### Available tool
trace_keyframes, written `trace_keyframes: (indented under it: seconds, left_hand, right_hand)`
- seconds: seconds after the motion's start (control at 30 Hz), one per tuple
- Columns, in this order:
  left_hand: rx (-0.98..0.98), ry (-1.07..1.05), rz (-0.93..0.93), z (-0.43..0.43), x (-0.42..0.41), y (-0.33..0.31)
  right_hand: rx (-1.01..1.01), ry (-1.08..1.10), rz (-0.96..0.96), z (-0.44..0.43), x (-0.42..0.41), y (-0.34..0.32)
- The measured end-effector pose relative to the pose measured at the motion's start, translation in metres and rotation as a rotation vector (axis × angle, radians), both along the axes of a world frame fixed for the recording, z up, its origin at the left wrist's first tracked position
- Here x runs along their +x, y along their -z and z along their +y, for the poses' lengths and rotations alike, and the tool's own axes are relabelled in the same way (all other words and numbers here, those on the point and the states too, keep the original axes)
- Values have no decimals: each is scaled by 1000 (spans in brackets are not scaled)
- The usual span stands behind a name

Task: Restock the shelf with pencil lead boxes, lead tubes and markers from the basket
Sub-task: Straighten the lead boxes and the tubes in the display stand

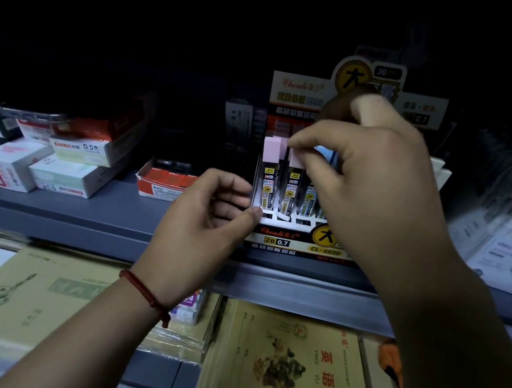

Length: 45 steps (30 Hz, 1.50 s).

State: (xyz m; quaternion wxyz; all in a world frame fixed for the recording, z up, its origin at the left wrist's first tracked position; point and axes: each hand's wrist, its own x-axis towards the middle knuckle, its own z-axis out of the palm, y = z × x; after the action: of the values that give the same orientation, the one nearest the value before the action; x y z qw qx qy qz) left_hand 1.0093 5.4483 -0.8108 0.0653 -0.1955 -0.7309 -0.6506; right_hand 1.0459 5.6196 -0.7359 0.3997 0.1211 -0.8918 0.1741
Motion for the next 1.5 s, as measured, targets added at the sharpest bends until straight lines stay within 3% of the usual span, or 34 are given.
trace_keyframes:
  seconds: [0.43, 0.63, 0.7, 1.1, 1.5]
  left_hand:
    - [3, -3, 30, 0, 0, 1]
    - [-211, -38, 385, 1, 7, 1]
    - [-256, -59, 428, 4, 9, -2]
    - [-430, -115, 473, 5, 2, -16]
    - [-459, -140, 503, 6, 3, -11]
  right_hand:
    - [25, 19, 4, 2, 1, 1]
    - [25, 84, -2, 2, 5, 2]
    - [22, 77, -6, 3, 7, 1]
    - [-30, 32, -47, 3, 8, 2]
    - [0, 25, -55, 4, 10, 3]
